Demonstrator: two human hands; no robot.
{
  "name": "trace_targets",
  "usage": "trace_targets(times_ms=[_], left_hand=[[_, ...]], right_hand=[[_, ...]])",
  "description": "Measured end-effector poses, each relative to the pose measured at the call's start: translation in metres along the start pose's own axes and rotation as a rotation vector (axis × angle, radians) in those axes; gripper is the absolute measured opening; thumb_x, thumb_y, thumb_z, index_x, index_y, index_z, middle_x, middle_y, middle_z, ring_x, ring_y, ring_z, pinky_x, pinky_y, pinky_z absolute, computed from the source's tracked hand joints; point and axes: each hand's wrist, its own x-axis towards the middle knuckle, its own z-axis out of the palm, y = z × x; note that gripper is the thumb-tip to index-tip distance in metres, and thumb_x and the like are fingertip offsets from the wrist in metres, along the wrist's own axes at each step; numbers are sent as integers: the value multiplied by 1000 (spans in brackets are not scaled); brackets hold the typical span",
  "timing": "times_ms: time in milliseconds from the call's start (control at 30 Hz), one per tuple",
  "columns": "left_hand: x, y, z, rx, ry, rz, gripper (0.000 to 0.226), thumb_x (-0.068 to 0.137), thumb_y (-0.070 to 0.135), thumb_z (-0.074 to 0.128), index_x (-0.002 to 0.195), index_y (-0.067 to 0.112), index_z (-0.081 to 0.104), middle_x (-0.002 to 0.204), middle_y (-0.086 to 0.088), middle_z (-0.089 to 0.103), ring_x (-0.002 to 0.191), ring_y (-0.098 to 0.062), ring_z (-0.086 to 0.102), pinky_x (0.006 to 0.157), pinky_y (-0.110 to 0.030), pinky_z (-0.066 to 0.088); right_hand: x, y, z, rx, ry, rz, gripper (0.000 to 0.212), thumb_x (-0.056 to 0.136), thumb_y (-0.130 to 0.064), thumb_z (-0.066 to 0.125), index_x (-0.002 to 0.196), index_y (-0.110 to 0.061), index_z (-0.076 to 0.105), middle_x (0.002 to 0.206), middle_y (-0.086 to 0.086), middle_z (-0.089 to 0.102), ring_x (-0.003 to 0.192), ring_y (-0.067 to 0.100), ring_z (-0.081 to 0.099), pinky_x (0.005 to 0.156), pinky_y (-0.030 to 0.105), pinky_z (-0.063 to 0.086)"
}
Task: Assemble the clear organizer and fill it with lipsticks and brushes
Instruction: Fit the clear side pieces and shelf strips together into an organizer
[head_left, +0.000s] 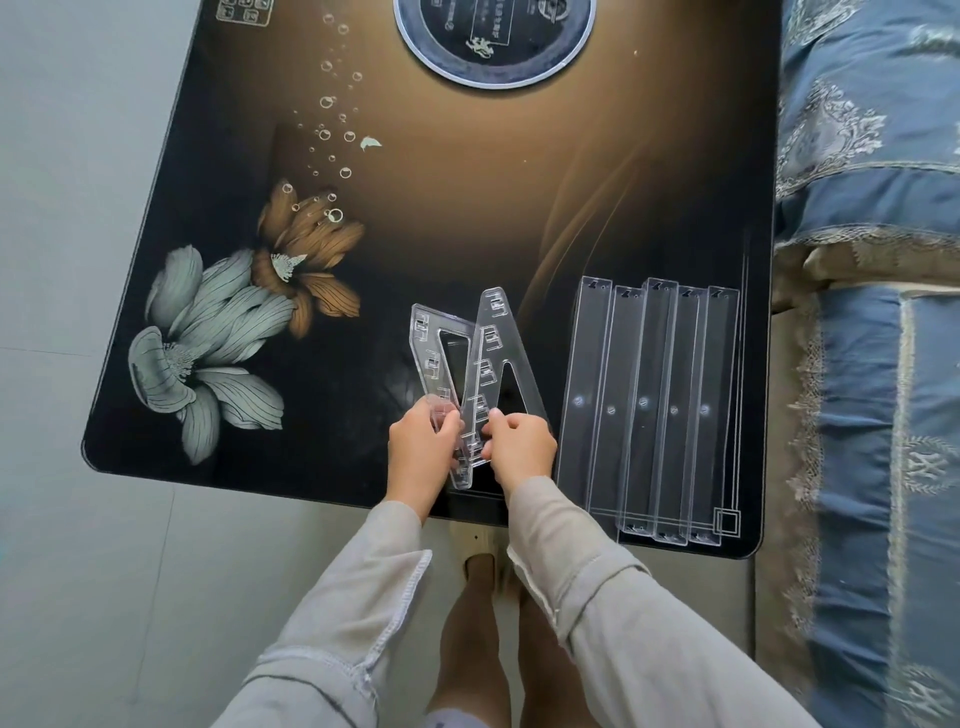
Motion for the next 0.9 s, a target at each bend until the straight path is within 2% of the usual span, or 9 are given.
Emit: trace_targets(times_ms=[133,233,333,467,600,667,767,833,900], left_hand=[[7,-1,-4,31,33,-54,14,87,20,58,78,11,55,72,-8,64,57,-21,62,63,-44,60],[12,1,-7,113,25,-108,28,84,30,61,66,14,49,73,-12,66,67,-30,66,71,-46,59],[13,6,-8,294,7,-109,36,83,41,59,60,19,43,82,-15,70,77,-34,67,75,-38,56],[13,8,-10,357,16,-77,36,84,43,58,64,16,45,84,-14,70,70,-28,62,64,-31,47],[11,5,-13,264,10,-109,36,84,39,61,64,12,45,86,-18,69,82,-37,66,73,-39,56],[7,6,-16,460,32,-38,35,86,43,56,75,10,50,91,-15,68,86,-34,64,66,-31,46],[0,18,-23,620,197,196,36,85,39,58,103,8,54,100,-13,61,92,-31,60,63,-31,38],[-3,30,-27,588,335,440,42,80,29,67,113,7,55,102,-16,58,95,-32,58,71,-36,45],[-4,44,-26,629,398,681,56,72,23,74,121,6,54,112,-18,59,105,-36,57,88,-45,47]], right_hand=[[0,0,-13,-98,-33,-52,60,89,-48,43,72,4,66,63,10,61,80,29,62,79,33,45],[-4,-4,-31,-213,-104,-79,63,74,-68,51,52,-9,49,56,3,54,62,21,55,63,32,42],[-6,-11,-50,-333,-222,-119,53,71,-53,64,46,-18,33,49,-3,44,49,12,42,50,26,35],[0,-25,-73,-316,-332,-94,27,82,-19,49,56,-14,42,56,0,41,48,14,37,46,20,31],[1,-29,-87,-336,-299,-172,27,84,-13,48,58,-14,54,55,2,45,51,16,40,45,22,37],[0,-30,-93,-320,-300,-198,21,84,-17,53,73,-7,67,64,3,55,57,17,48,50,24,44],[3,-29,-106,-455,-193,-317,25,86,-17,52,89,1,69,84,15,71,80,27,64,77,33,52],[5,-34,-115,-555,-131,-401,25,88,-14,51,95,0,70,100,16,72,84,23,64,86,34,50],[5,-42,-124,-570,-117,-454,24,88,-11,51,102,-4,70,105,13,72,75,14,56,89,34,50]])
